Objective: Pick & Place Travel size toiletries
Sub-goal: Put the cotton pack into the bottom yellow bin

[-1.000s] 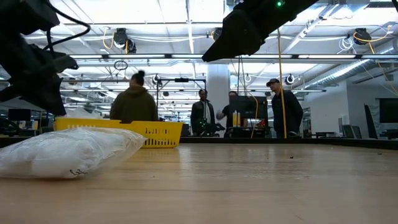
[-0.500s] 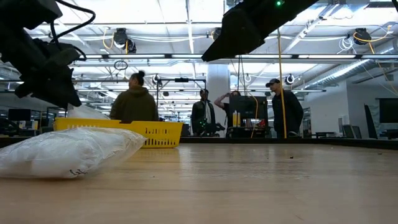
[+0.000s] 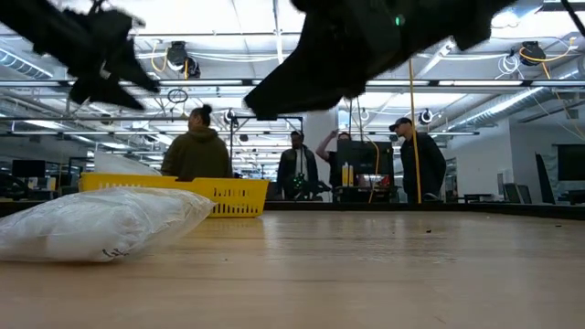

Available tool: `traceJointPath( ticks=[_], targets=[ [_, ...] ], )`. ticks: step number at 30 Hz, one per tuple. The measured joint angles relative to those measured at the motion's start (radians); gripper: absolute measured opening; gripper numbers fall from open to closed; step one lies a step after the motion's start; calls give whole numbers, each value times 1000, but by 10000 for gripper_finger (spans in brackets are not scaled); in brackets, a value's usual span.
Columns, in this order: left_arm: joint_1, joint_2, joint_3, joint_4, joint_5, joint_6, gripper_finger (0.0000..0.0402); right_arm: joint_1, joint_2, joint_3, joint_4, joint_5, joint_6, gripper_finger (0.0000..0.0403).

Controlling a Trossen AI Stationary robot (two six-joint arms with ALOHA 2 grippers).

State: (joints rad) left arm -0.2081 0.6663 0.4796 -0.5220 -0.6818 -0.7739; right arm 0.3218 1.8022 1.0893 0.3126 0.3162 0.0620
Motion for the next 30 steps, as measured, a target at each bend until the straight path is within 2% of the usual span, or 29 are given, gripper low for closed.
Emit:
traceJointPath(
  ticks=[4, 8, 17, 20, 24, 30],
  targets=[
    [-11, 1, 22, 194, 6, 141, 284, -1, 133, 0, 187, -176, -8, 191],
    [-32, 2, 22, 341, 12, 247, 286, -7, 220, 0, 298, -261, 48, 221],
    [-51, 32, 21, 407, 22, 297, 274, -6, 313, 24, 363, -286, 113, 259],
    [-51, 49, 21, 417, 22, 296, 274, -5, 340, 62, 346, -324, 117, 259],
    [-49, 70, 21, 422, 22, 297, 274, -6, 342, 85, 297, -320, 116, 247],
    [-48, 80, 21, 424, 18, 298, 274, -9, 342, 84, 280, -320, 114, 196]
  ],
)
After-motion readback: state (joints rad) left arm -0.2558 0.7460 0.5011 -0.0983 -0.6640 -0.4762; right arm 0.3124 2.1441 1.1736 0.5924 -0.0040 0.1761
